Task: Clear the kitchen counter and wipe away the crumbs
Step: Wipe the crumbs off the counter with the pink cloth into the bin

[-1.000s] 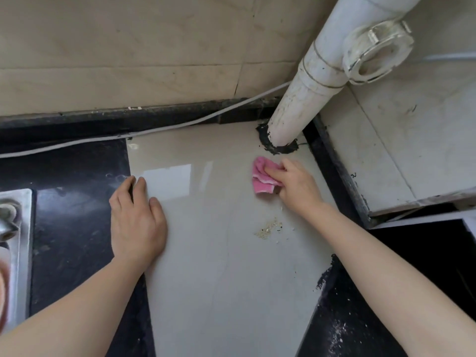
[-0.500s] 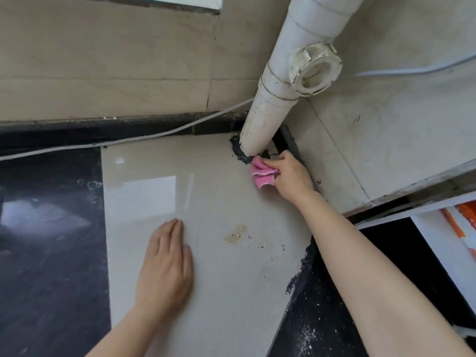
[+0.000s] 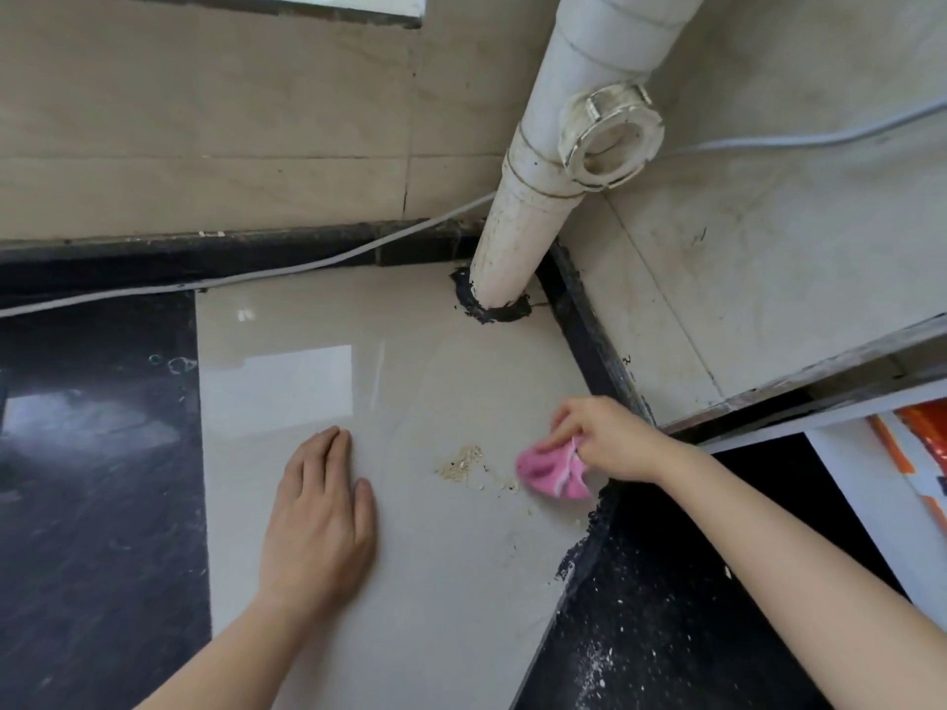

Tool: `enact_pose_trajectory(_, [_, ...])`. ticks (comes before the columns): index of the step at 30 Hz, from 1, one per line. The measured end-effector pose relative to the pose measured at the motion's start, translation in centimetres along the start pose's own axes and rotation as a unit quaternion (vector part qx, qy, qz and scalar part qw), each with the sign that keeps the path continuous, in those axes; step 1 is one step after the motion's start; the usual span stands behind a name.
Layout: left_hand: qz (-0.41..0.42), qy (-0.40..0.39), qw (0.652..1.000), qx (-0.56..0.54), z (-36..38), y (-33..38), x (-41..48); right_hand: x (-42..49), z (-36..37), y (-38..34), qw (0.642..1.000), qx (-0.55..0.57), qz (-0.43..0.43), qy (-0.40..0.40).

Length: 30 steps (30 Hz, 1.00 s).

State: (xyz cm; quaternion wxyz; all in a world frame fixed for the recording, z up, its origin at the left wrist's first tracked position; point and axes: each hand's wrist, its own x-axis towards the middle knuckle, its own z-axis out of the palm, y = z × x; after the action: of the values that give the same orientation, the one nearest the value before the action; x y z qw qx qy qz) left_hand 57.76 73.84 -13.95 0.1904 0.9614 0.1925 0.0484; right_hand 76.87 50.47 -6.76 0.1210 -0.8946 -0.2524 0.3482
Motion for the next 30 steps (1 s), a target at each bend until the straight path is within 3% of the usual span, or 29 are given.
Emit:
enact_pose_trajectory(3, [0.002, 0.001, 1.000, 0.003, 0.0, 0.1, 0.0, 2.5, -0.2, -3.0, 0.987, 0.121, -0.023, 0.105])
enact_pose_trajectory(7, [-0.004, -0.001, 1.000, -0.008, 0.0, 0.2, -0.1, 7.0, 3.1, -8.0, 0.982, 0.056, -0.054, 0.171])
enact_pose_trajectory(12, [0.003, -0.013, 1.000, -0.004, 0.2, -0.2, -0.1, 5.0, 6.5, -8.3, 0.989, 0.041, -0.097, 0.108])
enact_pose_trajectory(17, [0.007, -0.016, 1.000, -0.004, 0.0, -0.3, -0.2, -2.9, 7.9, -3.6, 0.997, 0.036, -0.055, 0.036])
enact_pose_trajectory(21, [0.009, -0.017, 1.000, -0.003, -0.1, -0.3, -0.3, -7.5, 6.8, -1.1, 0.996, 0.059, 0.044, -0.041])
enact_pose_trajectory(27, [0.011, -0.014, 1.000, 0.001, 0.3, -0.4, -0.2, -2.2, 3.1, -1.8, 0.966, 0.179, 0.076, 0.171])
enact_pose_trajectory(30, [0.010, -0.012, 1.000, -0.003, 0.5, -0.5, -0.3, 0.9, 3.4, -2.2, 0.949, 0.179, 0.107, 0.235])
